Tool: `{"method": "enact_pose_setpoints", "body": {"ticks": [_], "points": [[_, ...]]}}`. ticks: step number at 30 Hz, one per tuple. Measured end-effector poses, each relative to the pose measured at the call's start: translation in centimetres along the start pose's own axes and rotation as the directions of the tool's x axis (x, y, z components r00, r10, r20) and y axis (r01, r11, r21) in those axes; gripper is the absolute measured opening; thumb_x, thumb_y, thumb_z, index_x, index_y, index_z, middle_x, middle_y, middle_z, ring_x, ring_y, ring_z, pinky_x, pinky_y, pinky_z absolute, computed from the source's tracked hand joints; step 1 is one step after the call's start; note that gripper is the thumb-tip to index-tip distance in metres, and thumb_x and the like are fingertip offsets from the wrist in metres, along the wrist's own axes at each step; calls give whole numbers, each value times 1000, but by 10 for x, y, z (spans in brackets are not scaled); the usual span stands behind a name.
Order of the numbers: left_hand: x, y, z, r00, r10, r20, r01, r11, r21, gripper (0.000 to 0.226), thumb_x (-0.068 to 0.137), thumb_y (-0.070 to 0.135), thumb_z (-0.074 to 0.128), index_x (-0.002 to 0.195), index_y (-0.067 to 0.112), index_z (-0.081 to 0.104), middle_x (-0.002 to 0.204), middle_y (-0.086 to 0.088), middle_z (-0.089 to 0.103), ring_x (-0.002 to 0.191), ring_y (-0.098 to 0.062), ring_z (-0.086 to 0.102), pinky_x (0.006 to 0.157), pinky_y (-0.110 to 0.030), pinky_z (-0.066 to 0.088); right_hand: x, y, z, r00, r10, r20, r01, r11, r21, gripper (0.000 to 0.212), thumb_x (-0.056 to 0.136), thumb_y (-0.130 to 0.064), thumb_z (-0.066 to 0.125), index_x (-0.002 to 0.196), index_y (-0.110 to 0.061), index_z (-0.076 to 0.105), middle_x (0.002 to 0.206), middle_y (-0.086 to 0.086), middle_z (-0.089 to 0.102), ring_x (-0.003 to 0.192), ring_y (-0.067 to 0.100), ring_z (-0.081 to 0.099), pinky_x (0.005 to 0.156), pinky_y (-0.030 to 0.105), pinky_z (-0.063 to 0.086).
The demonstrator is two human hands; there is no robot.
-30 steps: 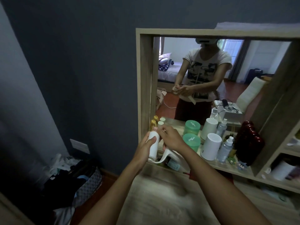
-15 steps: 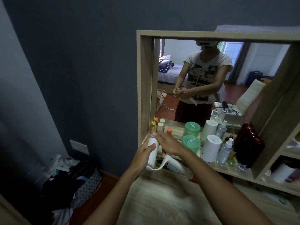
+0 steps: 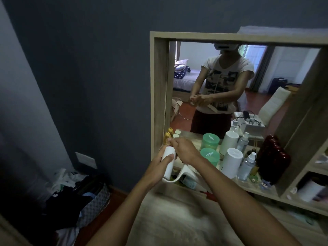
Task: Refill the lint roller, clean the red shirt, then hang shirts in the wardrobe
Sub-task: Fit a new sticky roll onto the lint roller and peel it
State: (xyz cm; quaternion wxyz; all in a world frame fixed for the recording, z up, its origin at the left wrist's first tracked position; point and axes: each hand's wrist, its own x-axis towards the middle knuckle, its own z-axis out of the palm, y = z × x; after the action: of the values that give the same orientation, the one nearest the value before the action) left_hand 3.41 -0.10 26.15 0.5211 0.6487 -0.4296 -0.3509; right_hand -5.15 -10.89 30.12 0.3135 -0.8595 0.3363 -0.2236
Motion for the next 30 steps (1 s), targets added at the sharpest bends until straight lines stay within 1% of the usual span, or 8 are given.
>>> {"method": "enact_pose_setpoints", "body": {"ticks": [5,7,11,16,20,23,27,30], "points": [[3,0,-6,999,4,49,-8,996,84,53,93,47,46,142,47,27,131,11,46,110,-10,54,82,-24,47,8,6,8,996,22,-85,-27,998,-54,39,102,-39,36,63,-36,43,65,-12,49,68,14,51,61,26,33],[3,-6,-7,997,19,81,-30,991,127,53,87,56,46,136,60,27,135,8,49,111,-10,56,92,-32,49,8,10,10,995,69,-70,-71,997,-33,39,102,-43,31,72,-27,49,70,-3,55,68,16,54,64,29,36],[3,-7,-8,989,30,146,-56,983,172,52,88,56,48,134,64,25,132,8,54,111,-11,58,99,-40,47,0,12,7,992,103,75,-108,992,69,41,104,-39,27,75,-25,53,64,-4,56,43,0,53,47,18,36],[4,2,-7,979,60,196,-111,959,261,38,91,46,51,123,60,37,118,11,60,103,-6,60,88,-26,48,5,13,10,973,140,185,-152,987,50,45,98,-55,26,105,-24,58,91,-4,59,84,13,56,68,26,37],[2,-1,-5,981,84,173,-130,953,274,32,90,44,55,114,62,42,110,14,63,98,1,62,87,-24,50,6,8,14,966,177,186,-175,984,-28,53,96,-60,26,114,-20,55,103,4,61,93,20,57,81,36,43],[1,0,-5,983,90,162,-131,955,265,34,88,43,58,102,70,43,107,16,65,95,1,63,85,-23,51,6,7,14,962,189,196,-199,980,33,46,97,-57,31,119,-21,49,103,0,55,91,18,54,72,31,39],[1,0,-3,986,115,120,-140,965,220,32,89,44,57,108,65,41,110,15,64,95,0,63,79,-19,51,10,12,12,968,157,195,-189,970,153,42,96,-59,30,122,-31,47,114,-1,57,100,15,55,82,32,43],[1,-2,-3,987,110,121,-131,975,182,32,89,46,57,115,61,45,112,15,66,96,-1,65,85,-26,54,12,14,12,964,155,215,-191,969,157,43,95,-61,31,122,-33,49,118,-4,57,104,13,55,87,32,42]]}}
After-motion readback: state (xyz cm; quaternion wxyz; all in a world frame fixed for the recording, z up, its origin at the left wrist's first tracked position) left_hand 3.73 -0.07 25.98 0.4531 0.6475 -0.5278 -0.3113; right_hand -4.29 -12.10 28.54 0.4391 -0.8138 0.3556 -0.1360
